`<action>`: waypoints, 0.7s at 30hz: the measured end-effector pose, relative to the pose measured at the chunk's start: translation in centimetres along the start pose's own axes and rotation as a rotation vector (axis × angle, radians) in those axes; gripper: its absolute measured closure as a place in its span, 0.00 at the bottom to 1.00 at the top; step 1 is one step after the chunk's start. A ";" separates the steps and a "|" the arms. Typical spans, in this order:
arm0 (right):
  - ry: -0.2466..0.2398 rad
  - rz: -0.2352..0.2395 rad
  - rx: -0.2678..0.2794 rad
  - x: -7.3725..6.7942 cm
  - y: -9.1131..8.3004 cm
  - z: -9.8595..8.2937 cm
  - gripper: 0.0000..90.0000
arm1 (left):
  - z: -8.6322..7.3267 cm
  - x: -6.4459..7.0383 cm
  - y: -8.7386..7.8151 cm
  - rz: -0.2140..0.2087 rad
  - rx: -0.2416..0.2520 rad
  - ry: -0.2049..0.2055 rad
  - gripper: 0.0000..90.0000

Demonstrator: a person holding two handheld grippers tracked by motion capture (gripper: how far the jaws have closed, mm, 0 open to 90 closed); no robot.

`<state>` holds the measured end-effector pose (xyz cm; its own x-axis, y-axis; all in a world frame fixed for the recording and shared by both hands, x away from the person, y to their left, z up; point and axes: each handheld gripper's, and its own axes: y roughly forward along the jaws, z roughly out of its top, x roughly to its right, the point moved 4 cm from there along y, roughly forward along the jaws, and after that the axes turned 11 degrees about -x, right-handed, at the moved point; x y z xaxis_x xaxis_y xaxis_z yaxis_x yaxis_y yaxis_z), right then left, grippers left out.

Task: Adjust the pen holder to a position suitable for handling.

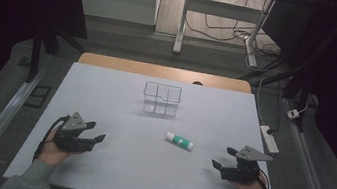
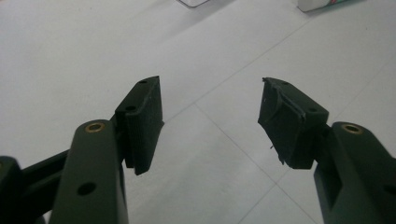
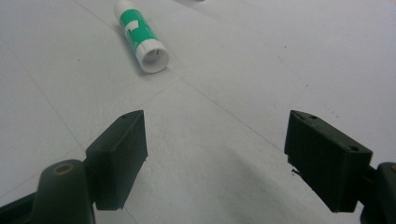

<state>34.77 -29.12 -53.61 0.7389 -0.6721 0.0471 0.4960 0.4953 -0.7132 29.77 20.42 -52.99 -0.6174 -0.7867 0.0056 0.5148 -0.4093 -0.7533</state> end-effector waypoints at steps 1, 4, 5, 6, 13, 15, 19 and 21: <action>-0.003 -0.004 0.000 0.0 -0.1 0.0 0.23 | 0.0 0.0 0.1 -0.001 -0.001 -0.001 0.43; -0.002 -0.003 0.011 -0.1 -0.2 0.0 0.23 | 0.0 0.0 0.6 -0.007 -0.010 0.004 0.40; -0.003 -0.002 0.013 -0.1 -0.3 0.0 0.23 | 0.0 0.0 0.7 -0.005 -0.015 0.005 0.39; -0.005 -0.003 0.014 -0.1 -0.3 0.1 0.23 | 0.0 0.0 0.8 -0.004 -0.021 0.006 0.38; -0.007 0.000 0.009 -0.2 -0.3 0.0 0.23 | 0.0 -0.2 0.9 -0.003 -0.022 -0.018 0.30; -0.006 0.000 0.006 -0.2 -0.3 0.0 0.24 | 0.0 -0.2 1.1 -0.002 -0.028 -0.019 0.29; 0.030 0.033 0.024 -0.2 -0.6 0.3 0.25 | 0.1 -0.1 1.3 -0.013 -0.034 -0.014 0.27; 0.033 0.036 0.032 -0.4 -0.8 0.6 0.25 | 0.1 -0.1 1.3 -0.016 -0.036 -0.012 0.27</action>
<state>34.38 -28.93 -52.66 0.7414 -0.6710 -0.0020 0.4837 0.5365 -0.6916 30.56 19.94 -53.93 -0.6182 -0.7856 0.0259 0.4831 -0.4057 -0.7759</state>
